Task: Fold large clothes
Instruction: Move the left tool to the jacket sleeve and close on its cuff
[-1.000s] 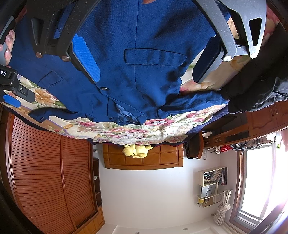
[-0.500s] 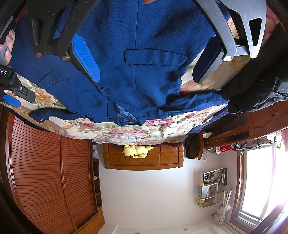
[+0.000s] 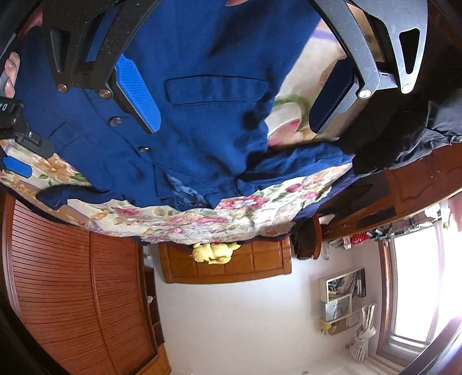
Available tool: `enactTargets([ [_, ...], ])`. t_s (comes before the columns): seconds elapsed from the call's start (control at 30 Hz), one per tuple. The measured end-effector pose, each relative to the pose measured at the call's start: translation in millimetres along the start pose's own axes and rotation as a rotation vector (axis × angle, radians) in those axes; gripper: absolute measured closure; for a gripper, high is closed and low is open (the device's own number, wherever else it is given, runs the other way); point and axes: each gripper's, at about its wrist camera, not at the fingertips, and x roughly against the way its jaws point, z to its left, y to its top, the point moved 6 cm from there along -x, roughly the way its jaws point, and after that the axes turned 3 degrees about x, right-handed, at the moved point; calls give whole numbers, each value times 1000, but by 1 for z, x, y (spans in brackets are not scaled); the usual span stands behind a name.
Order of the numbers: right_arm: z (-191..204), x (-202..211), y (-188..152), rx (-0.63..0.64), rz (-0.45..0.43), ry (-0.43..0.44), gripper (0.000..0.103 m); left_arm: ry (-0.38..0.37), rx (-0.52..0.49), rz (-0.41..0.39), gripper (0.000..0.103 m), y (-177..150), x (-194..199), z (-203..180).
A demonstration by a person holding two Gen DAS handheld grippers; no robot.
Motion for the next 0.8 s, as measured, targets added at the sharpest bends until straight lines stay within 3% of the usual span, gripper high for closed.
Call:
enactTargets([
  [0.2,14,-19,4,28,24,24,0,-1,14,59,0,2,-17,15],
  [0.8,49,-56,38,103,84,99,0,106,-129,176,0,15,-74,75],
])
